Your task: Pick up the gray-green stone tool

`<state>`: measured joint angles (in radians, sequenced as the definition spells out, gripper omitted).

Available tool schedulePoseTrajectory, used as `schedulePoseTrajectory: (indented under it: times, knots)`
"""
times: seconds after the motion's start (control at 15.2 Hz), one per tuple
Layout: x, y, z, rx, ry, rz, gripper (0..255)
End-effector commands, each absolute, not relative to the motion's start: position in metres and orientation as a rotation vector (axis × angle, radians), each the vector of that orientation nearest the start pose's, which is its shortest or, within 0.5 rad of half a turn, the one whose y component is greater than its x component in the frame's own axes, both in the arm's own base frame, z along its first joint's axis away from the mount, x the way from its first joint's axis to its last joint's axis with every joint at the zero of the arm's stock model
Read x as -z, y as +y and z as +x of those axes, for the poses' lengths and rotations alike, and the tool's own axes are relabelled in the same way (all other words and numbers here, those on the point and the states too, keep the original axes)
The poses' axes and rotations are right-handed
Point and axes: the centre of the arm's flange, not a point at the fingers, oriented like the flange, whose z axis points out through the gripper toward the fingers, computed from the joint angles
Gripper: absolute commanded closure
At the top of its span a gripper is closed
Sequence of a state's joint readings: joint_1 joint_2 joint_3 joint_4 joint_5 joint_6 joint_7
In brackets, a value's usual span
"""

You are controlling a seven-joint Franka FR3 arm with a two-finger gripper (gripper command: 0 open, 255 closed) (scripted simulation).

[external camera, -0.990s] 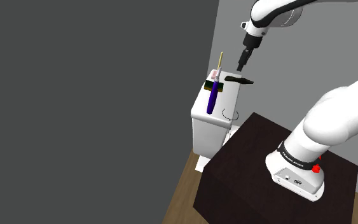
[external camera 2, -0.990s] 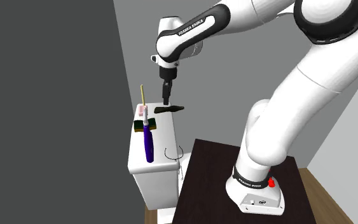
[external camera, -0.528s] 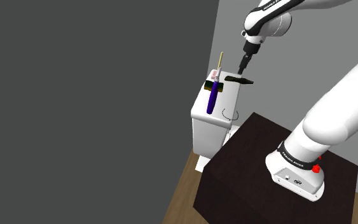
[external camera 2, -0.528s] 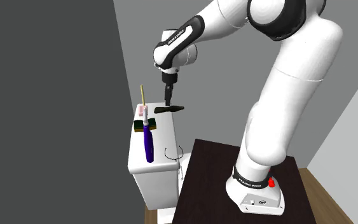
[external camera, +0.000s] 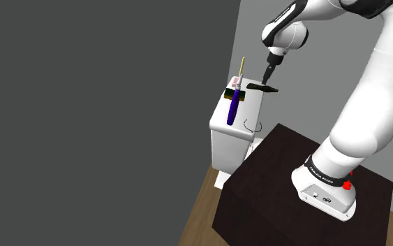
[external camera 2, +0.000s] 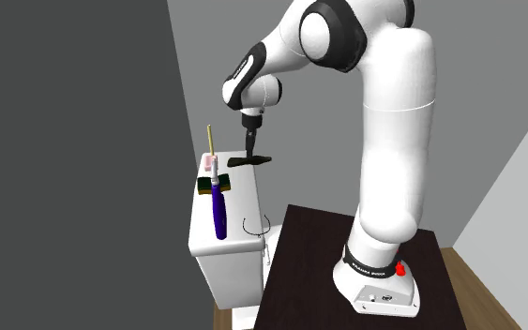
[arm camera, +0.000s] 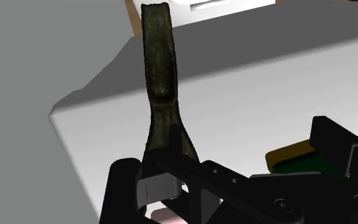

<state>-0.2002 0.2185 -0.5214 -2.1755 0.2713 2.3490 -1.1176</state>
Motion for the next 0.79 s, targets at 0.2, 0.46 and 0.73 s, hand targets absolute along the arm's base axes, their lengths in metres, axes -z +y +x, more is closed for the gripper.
schedulePoseTrajectory:
  times: [0.2, 0.46, 0.73]
  knots:
    - [-0.264, -0.414, 0.433, 0.099, -0.333, -3.069, 0]
    - [-0.247, -0.414, 0.433, 0.099, -0.333, -3.069, 0]
    - [-0.223, -0.414, 0.433, 0.099, -0.333, -3.069, 0]
